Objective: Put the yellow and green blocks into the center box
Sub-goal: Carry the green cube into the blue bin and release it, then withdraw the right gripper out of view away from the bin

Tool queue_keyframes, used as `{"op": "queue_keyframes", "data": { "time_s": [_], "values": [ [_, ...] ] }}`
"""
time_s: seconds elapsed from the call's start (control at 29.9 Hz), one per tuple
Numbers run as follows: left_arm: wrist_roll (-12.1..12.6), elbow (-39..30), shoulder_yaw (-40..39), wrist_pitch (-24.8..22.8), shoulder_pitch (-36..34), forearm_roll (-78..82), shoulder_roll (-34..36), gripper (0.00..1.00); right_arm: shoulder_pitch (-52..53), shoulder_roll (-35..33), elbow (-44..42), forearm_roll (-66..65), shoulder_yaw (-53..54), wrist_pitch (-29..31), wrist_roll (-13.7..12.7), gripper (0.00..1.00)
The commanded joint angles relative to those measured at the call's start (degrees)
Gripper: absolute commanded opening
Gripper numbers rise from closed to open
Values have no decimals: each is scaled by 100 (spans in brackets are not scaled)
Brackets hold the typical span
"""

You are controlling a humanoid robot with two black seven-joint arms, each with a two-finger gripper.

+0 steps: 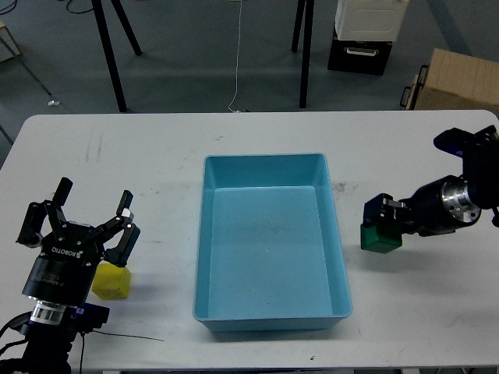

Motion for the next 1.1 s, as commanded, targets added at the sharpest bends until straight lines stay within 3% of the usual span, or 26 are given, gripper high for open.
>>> {"op": "queue_keyframes", "data": {
  "time_s": [0.0, 0.17, 0.33, 0.43, 0.47, 0.5, 0.53, 0.7, 0.8, 0.94, 1.07],
  "values": [
    [-6, 0, -1, 0, 6, 0, 7, 100, 692, 1702, -1015, 589, -201, 95, 1, 0],
    [-15, -9, -9, 0, 58, -9, 16, 100, 44, 3534, -2291, 11, -832, 104, -51, 1],
    [-15, -9, -9, 0, 85, -9, 16, 100, -283, 3534, -2442, -536, -1001, 69, -215, 4],
    [-15, -9, -1, 0, 85, 0, -2, 100, -283, 3534, -2433, -527, -993, 34, -215, 30],
    [-6, -9, 8, 0, 85, 0, -19, 100, -283, 3534, -2424, -519, -975, 25, -215, 49],
    [-6, -9, 8, 0, 85, 0, -54, 100, -283, 3534, -2415, -510, -966, 16, -215, 91],
    [-6, -9, 8, 0, 76, 9, -72, 100, -283, 3534, -2415, -458, -949, 7, -215, 98],
    [-6, -9, -1, 0, 76, 70, -63, 100, -266, 3534, -2494, 95, -441, -2, -215, 100],
    [-6, -9, -1, 0, 76, 114, -63, 100, -178, 3202, -2661, 543, 131, 68, -215, 100],
    [-6, -9, -1, 0, 24, 114, -72, 100, -11, 2473, -2925, 1045, 825, 86, -215, 100],
    [-6, -9, -1, 0, -3, 114, -55, 100, -229, 1156, -2908, 1537, 2036, 165, -215, 100]
  ]
}}
